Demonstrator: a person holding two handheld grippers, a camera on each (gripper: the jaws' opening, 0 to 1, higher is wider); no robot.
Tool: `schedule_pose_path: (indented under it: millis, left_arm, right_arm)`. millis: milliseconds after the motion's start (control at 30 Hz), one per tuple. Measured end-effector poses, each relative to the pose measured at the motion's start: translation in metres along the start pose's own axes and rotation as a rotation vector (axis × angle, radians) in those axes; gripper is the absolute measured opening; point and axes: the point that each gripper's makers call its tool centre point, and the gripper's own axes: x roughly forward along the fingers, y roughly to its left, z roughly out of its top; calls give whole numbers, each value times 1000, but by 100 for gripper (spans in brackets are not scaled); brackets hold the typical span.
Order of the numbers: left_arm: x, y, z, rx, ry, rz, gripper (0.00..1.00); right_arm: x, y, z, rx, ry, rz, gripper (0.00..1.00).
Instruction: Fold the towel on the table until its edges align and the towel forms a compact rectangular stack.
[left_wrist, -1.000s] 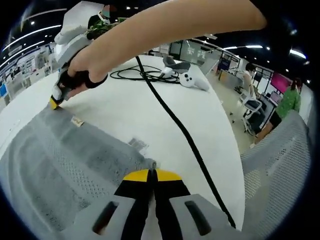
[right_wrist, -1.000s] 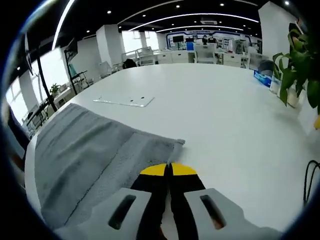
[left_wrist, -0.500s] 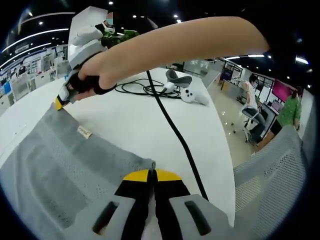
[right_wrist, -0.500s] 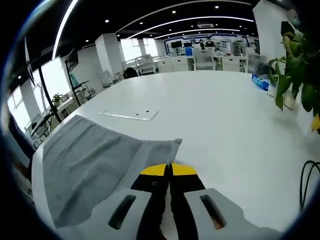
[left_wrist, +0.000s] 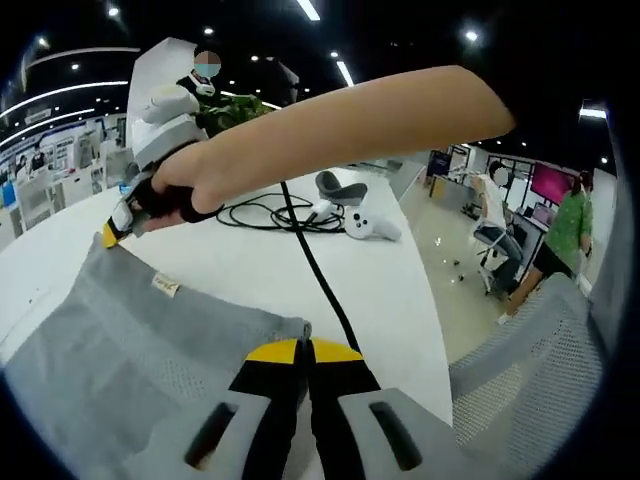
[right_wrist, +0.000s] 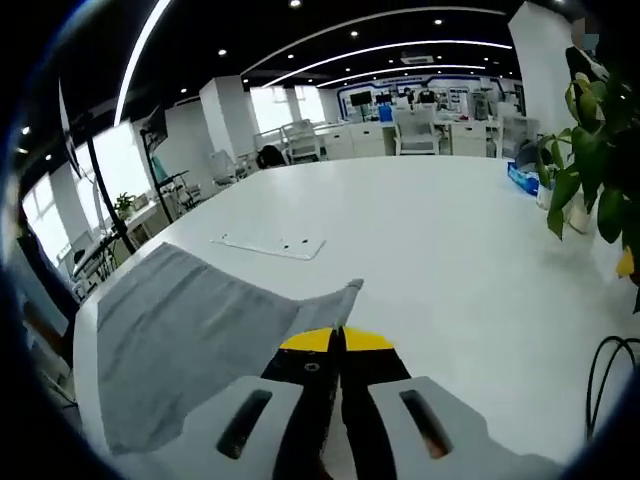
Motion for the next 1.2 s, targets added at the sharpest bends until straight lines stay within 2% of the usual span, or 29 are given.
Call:
schedule_pose_path:
  millis: [133, 200, 267, 400, 600, 933, 1200]
  left_arm:
    - [0, -7, 13, 1, -37, -11, 2]
    - [-3, -10, 26, -1, -96, -26, 2]
    - [-6, -11, 32, -3, -115, -24, 2]
    - [-13, -8, 45, -48, -165, -2, 2]
    - [-24, -8, 65, -91, -238, -2, 2]
    - [-28, -21, 96, -64, -306, -14, 2]
    - [-39, -24, 108, -63, -339, -8, 2]
  right_arm:
    - [-8, 0, 7, -6, -11, 8, 0]
    - [-12, 0, 11, -7, -19, 12, 0]
    - [-15, 0, 14, -13, -26, 18, 0]
    - [-23, 4, 20, -17, -44, 41, 0]
    - [-34, 5, 29, -27, -60, 45, 0]
    - [-50, 3, 53, -45, -92, 33, 0]
    - [-62, 8, 65, -31, -94, 24, 0]
